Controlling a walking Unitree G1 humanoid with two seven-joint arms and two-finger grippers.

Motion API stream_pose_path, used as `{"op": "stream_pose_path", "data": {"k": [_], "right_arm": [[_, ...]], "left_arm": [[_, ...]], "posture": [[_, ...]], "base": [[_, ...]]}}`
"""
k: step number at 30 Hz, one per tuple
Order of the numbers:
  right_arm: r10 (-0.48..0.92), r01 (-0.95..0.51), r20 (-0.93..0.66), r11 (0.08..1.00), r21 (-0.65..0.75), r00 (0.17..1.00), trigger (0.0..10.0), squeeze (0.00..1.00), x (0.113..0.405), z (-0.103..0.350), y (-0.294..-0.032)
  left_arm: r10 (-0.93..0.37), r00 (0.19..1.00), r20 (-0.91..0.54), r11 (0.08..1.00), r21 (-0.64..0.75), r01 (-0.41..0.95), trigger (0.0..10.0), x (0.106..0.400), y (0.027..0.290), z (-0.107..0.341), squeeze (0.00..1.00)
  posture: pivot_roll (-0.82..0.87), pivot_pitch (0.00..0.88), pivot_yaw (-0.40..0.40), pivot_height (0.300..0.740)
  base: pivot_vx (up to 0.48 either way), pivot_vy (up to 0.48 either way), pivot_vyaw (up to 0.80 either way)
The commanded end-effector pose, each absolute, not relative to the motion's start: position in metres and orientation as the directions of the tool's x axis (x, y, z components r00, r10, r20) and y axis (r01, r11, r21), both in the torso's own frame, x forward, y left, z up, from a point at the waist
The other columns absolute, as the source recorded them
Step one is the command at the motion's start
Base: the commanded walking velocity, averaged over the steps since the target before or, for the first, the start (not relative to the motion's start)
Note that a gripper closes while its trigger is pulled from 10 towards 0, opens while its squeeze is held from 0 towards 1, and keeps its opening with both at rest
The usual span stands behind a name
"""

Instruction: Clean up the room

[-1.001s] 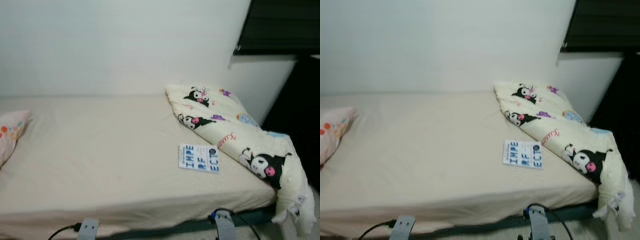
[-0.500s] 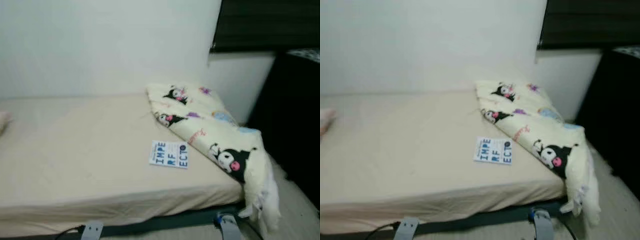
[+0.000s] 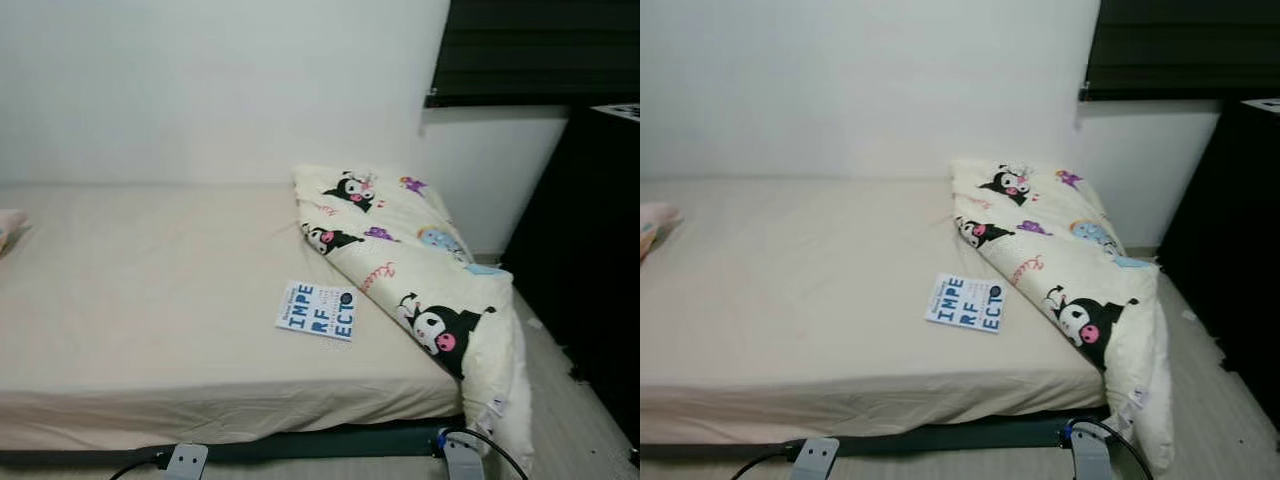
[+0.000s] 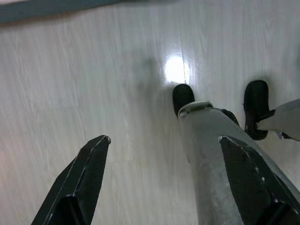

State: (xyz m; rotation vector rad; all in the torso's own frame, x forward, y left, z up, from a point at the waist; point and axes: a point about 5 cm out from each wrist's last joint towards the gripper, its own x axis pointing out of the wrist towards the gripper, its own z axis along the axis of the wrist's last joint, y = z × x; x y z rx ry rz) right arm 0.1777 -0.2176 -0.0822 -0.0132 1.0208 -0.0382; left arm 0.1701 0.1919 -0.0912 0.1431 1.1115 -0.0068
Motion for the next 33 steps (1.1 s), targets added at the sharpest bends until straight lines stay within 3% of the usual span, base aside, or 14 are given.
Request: {"op": "stream_pose_path", "data": {"k": [1,11,17,23,33], "right_arm": [[-0.038,0.049,-0.851,0.999,-0.015,0.523,10.0,0.00,0.178,-0.083,-0.215],[0.011,0.050,-0.823,0.998,0.048,0.567,10.0,0.00,0.185,-0.079,-0.209],[0.052,-0.002,-0.811,0.998,0.063,0.583,10.0,0.00,0.190,-0.077,-0.204],[0.030,0.015,-0.822,0.999,0.047,0.569,10.0,0.00,0.189,-0.078,-0.205],[-0.180,0.276,-0.817,0.961,-0.027,0.548,10.0,0.00,0.190,-0.073,-0.233]], "left_arm": [[0.062,0.440,-0.896,0.990,0.110,0.084,10.0,0.168,0.192,-0.092,0.00],[0.058,0.438,-0.897,0.991,0.106,0.085,10.0,0.168,0.192,-0.092,0.00],[0.056,0.436,-0.898,0.990,0.106,0.090,10.0,0.166,0.193,-0.093,0.00],[0.055,0.437,-0.898,0.991,0.104,0.089,10.0,0.166,0.193,-0.093,0.00],[0.003,0.459,-0.888,0.995,0.050,0.089,10.0,0.168,0.186,-0.093,0.00]], "posture": [[0.01,0.000,-0.031,0.740],[0.01,0.000,-0.031,0.740],[0.01,0.000,-0.029,0.740],[0.01,0.000,-0.029,0.740],[0.01,0.000,-0.026,0.730]], "base": [[0.379,0.000,0.00],[0.416,0.000,0.00],[0.424,0.000,0.80],[0.413,0.000,0.00],[0.028,0.000,0.00]]}}
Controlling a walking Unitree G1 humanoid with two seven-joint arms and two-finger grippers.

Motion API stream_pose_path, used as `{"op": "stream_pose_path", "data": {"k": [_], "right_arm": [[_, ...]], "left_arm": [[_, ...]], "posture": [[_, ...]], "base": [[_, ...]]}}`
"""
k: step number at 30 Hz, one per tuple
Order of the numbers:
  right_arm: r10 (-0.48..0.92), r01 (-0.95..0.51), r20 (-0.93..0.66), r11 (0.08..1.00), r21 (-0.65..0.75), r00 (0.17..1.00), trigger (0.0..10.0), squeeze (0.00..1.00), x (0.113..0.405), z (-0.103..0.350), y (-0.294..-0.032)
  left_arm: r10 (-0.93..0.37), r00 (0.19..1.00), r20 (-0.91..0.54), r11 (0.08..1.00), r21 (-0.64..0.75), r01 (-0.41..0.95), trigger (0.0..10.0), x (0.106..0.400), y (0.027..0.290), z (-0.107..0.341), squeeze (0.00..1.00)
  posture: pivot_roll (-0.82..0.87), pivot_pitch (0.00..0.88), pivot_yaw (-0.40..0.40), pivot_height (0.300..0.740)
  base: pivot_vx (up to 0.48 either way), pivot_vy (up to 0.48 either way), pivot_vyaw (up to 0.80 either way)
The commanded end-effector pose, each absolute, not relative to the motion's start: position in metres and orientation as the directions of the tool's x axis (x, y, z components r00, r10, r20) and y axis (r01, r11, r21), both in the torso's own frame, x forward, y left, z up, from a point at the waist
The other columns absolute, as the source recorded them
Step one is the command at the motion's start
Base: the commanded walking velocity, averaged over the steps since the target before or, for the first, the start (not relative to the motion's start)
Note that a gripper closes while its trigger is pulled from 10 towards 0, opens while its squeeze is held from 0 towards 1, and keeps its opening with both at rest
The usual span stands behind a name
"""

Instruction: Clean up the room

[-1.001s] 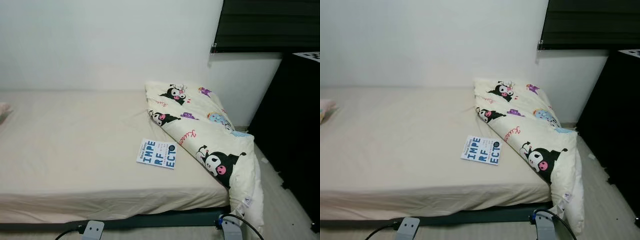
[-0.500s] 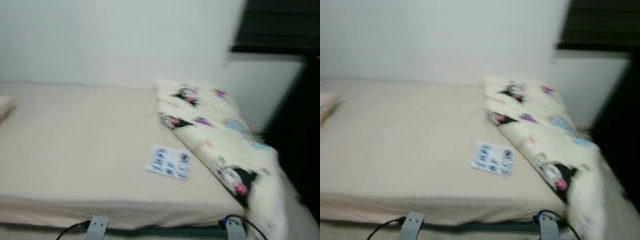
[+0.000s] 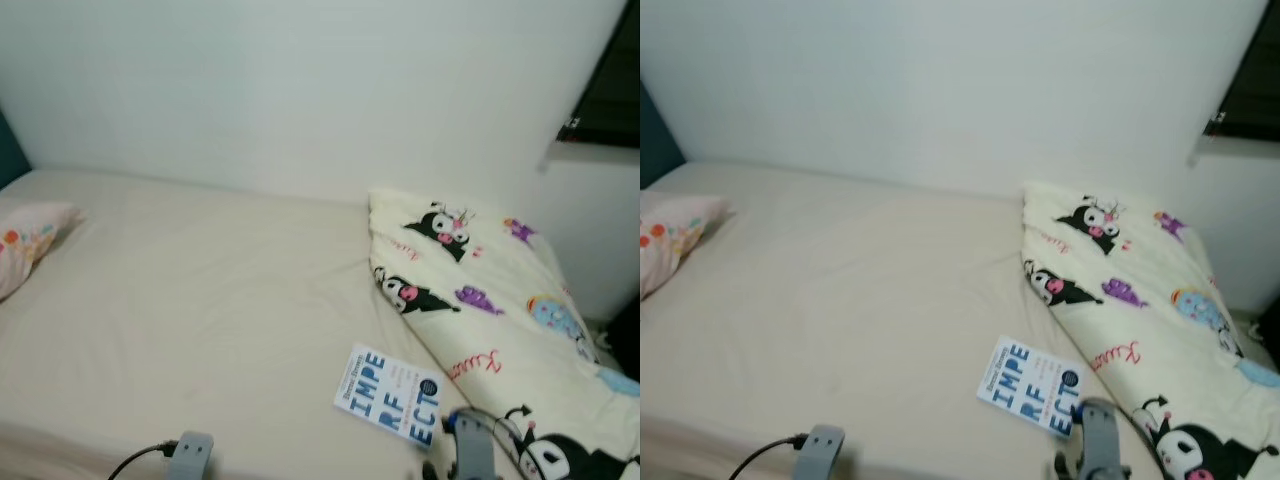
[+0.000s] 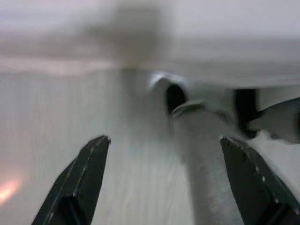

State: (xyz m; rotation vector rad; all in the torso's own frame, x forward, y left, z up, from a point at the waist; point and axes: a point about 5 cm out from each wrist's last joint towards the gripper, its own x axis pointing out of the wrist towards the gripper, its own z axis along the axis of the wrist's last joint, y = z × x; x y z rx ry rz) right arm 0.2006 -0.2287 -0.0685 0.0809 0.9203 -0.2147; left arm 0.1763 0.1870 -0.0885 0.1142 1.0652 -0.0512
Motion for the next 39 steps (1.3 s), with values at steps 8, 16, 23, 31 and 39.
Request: {"op": "stream_pose_path", "data": {"k": [8,16,23,31,39], "right_arm": [[-0.266,0.395,-0.764,0.919,-0.016,0.588,10.0,0.00,0.208,-0.058,-0.253],[-0.285,0.488,-0.727,0.869,0.078,0.624,10.0,0.00,0.220,-0.048,-0.261],[-0.277,0.583,-0.705,0.778,0.234,0.653,10.0,0.00,0.224,-0.044,-0.264],[-0.265,0.618,-0.700,0.721,0.313,0.663,10.0,0.00,0.226,-0.043,-0.262],[-0.268,0.633,-0.654,0.650,0.420,0.708,10.0,0.00,0.232,-0.038,-0.264]], "left_arm": [[-0.014,0.464,-0.886,0.995,0.036,0.098,10.0,0.168,0.184,-0.092,0.00],[-0.020,0.471,-0.882,0.994,0.031,0.101,10.0,0.169,0.184,-0.092,0.00],[-0.027,0.478,-0.878,0.995,0.024,0.101,10.0,0.169,0.185,-0.092,0.00],[-0.033,0.480,-0.876,0.993,0.025,0.113,10.0,0.170,0.185,-0.091,0.00],[-0.036,0.470,-0.882,0.989,0.036,0.143,10.0,0.166,0.187,-0.093,0.00]], "posture": [[0.00,0.000,-0.023,0.705],[0.01,0.000,-0.024,0.675],[0.01,0.000,-0.019,0.650],[0.01,0.000,-0.014,0.626],[0.02,0.000,-0.001,0.626]], "base": [[0.000,0.000,0.00],[0.000,0.000,0.00],[0.000,0.000,0.00],[0.000,0.000,0.00],[0.000,0.000,0.00]]}}
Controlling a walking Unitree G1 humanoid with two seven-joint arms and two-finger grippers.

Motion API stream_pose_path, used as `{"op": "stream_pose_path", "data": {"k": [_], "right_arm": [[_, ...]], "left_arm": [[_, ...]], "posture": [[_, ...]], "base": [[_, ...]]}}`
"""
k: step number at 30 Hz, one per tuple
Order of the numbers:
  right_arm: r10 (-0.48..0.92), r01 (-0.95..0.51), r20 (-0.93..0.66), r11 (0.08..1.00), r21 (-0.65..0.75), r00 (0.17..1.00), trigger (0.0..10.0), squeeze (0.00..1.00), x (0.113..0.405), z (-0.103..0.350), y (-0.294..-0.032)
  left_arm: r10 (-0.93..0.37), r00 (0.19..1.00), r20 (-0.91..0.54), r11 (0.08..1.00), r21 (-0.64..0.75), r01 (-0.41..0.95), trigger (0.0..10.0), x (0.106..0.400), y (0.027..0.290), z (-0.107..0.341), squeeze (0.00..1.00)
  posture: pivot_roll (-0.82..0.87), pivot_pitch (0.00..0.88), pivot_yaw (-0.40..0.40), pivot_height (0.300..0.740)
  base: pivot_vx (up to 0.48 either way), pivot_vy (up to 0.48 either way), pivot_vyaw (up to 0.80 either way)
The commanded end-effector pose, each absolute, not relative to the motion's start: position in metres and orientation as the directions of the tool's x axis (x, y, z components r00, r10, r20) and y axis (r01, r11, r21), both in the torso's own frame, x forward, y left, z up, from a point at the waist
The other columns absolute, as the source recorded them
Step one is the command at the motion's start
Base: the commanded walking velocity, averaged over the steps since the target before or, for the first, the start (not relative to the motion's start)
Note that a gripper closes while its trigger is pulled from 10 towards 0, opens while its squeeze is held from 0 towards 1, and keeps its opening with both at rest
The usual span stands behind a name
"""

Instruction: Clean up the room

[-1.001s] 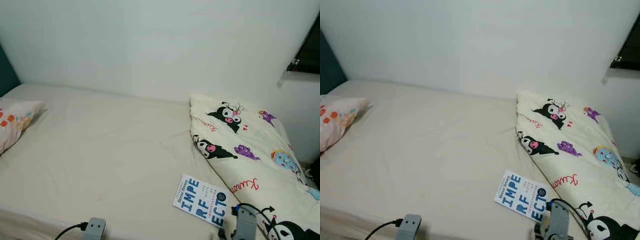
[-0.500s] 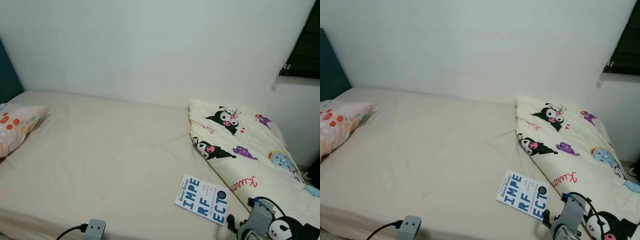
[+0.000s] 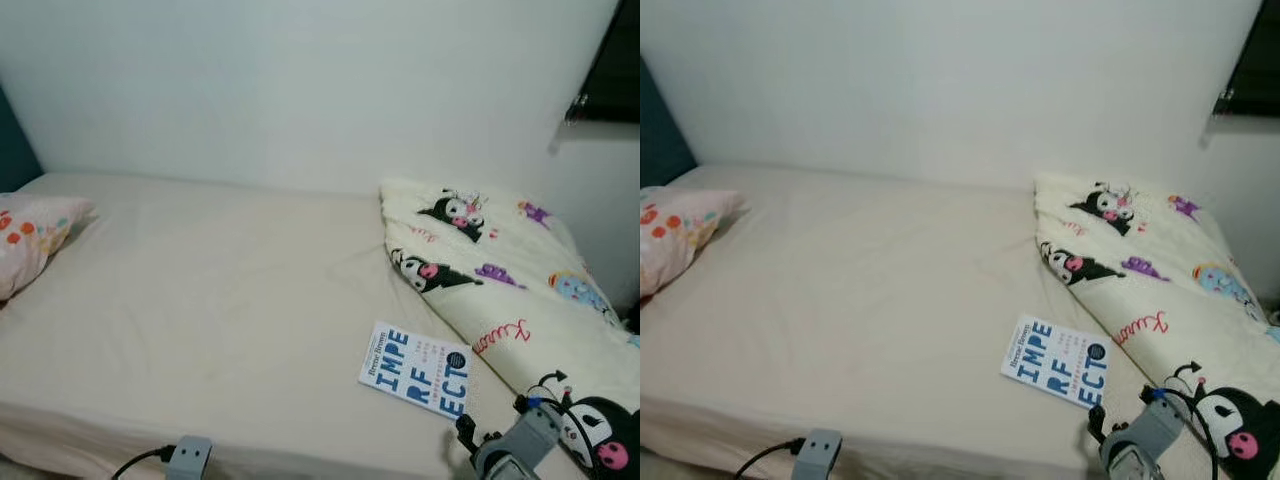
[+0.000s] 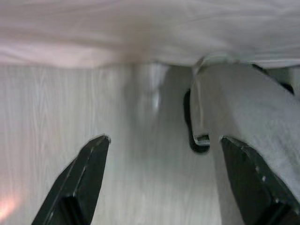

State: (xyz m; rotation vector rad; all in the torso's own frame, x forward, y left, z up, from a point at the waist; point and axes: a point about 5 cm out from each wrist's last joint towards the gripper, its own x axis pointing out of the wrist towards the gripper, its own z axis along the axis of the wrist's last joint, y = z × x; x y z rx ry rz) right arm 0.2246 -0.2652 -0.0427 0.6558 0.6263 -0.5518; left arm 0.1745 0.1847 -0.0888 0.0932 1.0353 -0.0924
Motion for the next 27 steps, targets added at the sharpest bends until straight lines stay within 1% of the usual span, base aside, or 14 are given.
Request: {"op": "stream_pose_path", "data": {"k": [1,3,7,8,11,14,16,18,21,23,24,26,27], "right_arm": [[-0.263,0.629,-0.646,0.644,0.436,0.716,10.0,0.00,0.233,-0.037,-0.264],[-0.258,0.629,-0.648,0.640,0.442,0.717,10.0,0.00,0.234,-0.036,-0.265],[-0.267,0.630,-0.625,0.612,0.478,0.733,10.0,0.00,0.237,-0.032,-0.270],[-0.262,0.619,-0.611,0.611,0.494,0.747,10.0,0.00,0.239,-0.030,-0.270],[-0.254,0.606,-0.600,0.613,0.507,0.759,10.0,0.00,0.241,-0.029,-0.270],[-0.219,0.553,-0.551,0.614,0.564,0.805,10.0,0.00,0.249,-0.024,-0.264],[-0.207,0.535,-0.534,0.612,0.582,0.819,10.0,0.00,0.251,-0.022,-0.262],[-0.177,0.509,-0.520,0.607,0.610,0.836,10.0,0.00,0.257,-0.020,-0.256],[-0.186,0.503,-0.497,0.579,0.642,0.848,10.0,0.00,0.260,-0.017,-0.258],[-0.191,0.504,-0.492,0.574,0.646,0.849,10.0,0.00,0.260,-0.016,-0.259],[-0.196,0.491,-0.469,0.558,0.669,0.861,10.0,0.00,0.262,-0.013,-0.261],[-0.196,0.491,-0.469,0.558,0.669,0.861,10.0,0.00,0.262,-0.013,-0.261],[-0.207,0.439,-0.391,0.535,0.722,0.897,10.0,0.00,0.270,-0.001,-0.268]], "left_arm": [[-0.035,0.469,-0.883,0.988,0.038,0.147,10.0,0.165,0.188,-0.093,0.00],[-0.034,0.465,-0.885,0.986,0.045,0.158,10.0,0.164,0.189,-0.093,0.00],[-0.031,0.462,-0.887,0.984,0.054,0.169,10.0,0.162,0.193,-0.093,0.00],[-0.030,0.461,-0.887,0.984,0.055,0.170,10.0,0.160,0.194,-0.094,0.00],[-0.030,0.459,-0.888,0.983,0.056,0.173,10.0,0.159,0.196,-0.094,0.00],[-0.029,0.451,-0.892,0.981,0.063,0.186,10.0,0.155,0.200,-0.095,0.00],[-0.028,0.448,-0.894,0.979,0.065,0.191,10.0,0.153,0.201,-0.095,0.00],[-0.029,0.440,-0.898,0.976,0.070,0.207,10.0,0.149,0.205,-0.096,0.00],[-0.029,0.429,-0.903,0.969,0.081,0.235,10.0,0.140,0.212,-0.097,0.00],[-0.029,0.427,-0.904,0.967,0.084,0.242,10.0,0.138,0.214,-0.098,0.00],[-0.028,0.428,-0.903,0.966,0.086,0.245,10.0,0.135,0.217,-0.098,0.00],[-0.028,0.428,-0.903,0.966,0.086,0.245,10.0,0.135,0.217,-0.098,0.00],[-0.023,0.435,-0.900,0.967,0.091,0.240,10.0,0.126,0.227,-0.098,0.00]], "posture": [[0.02,0.000,-0.001,0.626],[0.02,0.000,0.003,0.626],[0.04,0.003,0.012,0.611],[0.04,0.018,0.021,0.606],[0.04,0.025,0.026,0.601],[0.06,0.055,0.042,0.596],[0.06,0.055,0.042,0.596],[0.07,0.087,0.057,0.596],[0.11,0.134,0.069,0.596],[0.12,0.141,0.071,0.596],[0.13,0.163,0.078,0.596],[0.13,0.163,0.078,0.596],[0.18,0.236,0.106,0.596]], "base": [[0.000,0.000,0.00],[0.000,0.000,0.00],[0.000,0.000,0.00],[0.000,0.000,0.00],[0.000,0.000,0.00],[0.000,0.000,0.00],[0.000,0.000,0.00],[0.000,0.000,0.00],[0.000,0.000,0.00],[0.000,0.000,0.00],[0.000,0.000,0.00],[0.000,0.000,0.00],[0.000,0.000,0.00]]}}
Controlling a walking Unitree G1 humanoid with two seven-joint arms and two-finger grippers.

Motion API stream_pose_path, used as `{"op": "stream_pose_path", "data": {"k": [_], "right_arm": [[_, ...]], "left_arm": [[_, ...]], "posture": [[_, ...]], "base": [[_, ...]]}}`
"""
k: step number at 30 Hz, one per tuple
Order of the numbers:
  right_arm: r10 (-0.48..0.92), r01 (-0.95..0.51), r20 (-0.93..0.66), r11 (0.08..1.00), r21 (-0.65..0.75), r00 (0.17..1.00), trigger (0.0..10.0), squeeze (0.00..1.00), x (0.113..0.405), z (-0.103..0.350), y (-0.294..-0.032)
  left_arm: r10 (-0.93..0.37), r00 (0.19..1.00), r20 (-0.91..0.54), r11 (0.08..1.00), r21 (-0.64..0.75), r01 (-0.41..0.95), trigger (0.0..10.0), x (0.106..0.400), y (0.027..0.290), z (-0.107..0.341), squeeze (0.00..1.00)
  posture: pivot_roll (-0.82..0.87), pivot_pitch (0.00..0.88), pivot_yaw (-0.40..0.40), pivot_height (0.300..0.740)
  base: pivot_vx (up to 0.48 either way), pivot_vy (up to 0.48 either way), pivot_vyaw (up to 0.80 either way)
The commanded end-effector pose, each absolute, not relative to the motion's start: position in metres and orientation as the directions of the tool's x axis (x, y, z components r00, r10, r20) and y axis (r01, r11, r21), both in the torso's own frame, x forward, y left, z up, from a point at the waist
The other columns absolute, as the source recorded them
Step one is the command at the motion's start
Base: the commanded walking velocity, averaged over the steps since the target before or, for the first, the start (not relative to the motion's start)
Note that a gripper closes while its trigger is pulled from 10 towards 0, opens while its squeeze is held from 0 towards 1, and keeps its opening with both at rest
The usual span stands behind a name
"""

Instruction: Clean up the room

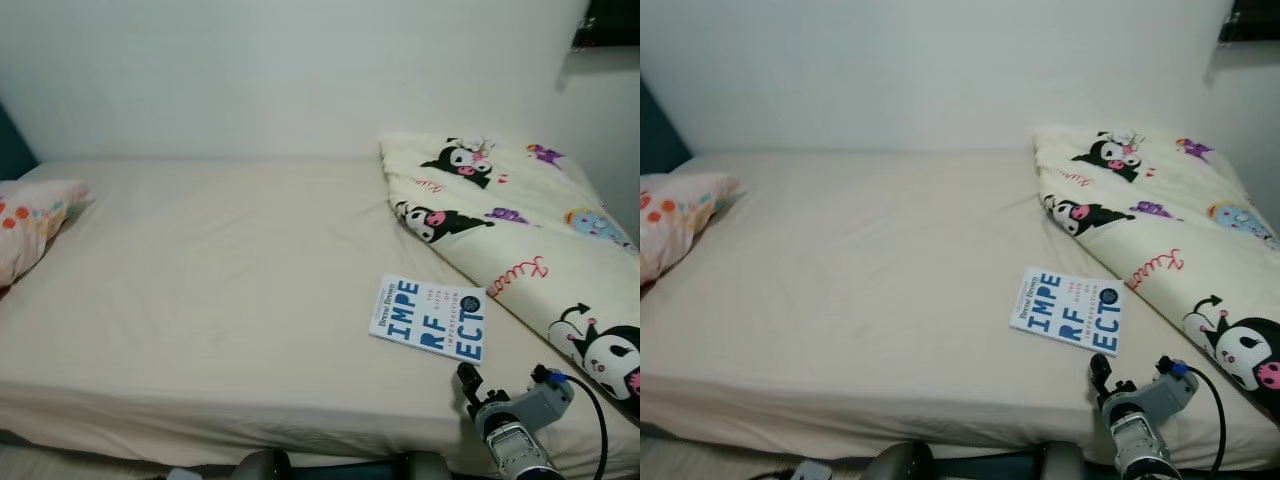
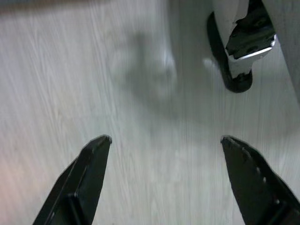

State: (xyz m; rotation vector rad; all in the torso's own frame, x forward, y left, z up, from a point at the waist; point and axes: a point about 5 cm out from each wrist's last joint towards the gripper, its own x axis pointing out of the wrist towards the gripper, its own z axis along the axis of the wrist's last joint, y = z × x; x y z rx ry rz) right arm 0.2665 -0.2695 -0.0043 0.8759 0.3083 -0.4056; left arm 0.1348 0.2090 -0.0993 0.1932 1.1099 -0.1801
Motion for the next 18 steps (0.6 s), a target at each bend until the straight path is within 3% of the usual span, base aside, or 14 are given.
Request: {"op": "stream_pose_path", "data": {"k": [1,9,10,18], "right_arm": [[-0.207,0.439,-0.391,0.535,0.722,0.897,10.0,0.00,0.270,-0.001,-0.268],[-0.256,0.364,-0.267,0.497,0.788,0.929,10.0,0.00,0.285,0.023,-0.284],[-0.279,0.342,-0.228,0.494,0.799,0.933,10.0,0.00,0.292,0.034,-0.290],[-0.348,0.265,-0.088,0.501,0.824,0.933,10.0,0.00,0.310,0.076,-0.318]], "left_arm": [[-0.023,0.435,-0.900,0.967,0.091,0.240,10.0,0.126,0.227,-0.098,0.00],[-0.016,0.430,-0.903,0.961,0.105,0.256,10.0,0.105,0.249,-0.096,0.00],[-0.014,0.427,-0.904,0.957,0.111,0.268,10.0,0.096,0.258,-0.094,0.00],[-0.026,0.453,-0.891,0.945,0.127,0.303,10.0,0.076,0.285,-0.082,0.00]], "posture": [[0.18,0.236,0.106,0.596],[0.22,0.300,0.133,0.596],[0.26,0.357,0.153,0.596],[0.32,0.436,0.186,0.596]], "base": [[0.000,0.000,0.00],[0.000,0.000,0.00],[0.000,0.000,0.00],[0.000,0.000,0.00]]}}
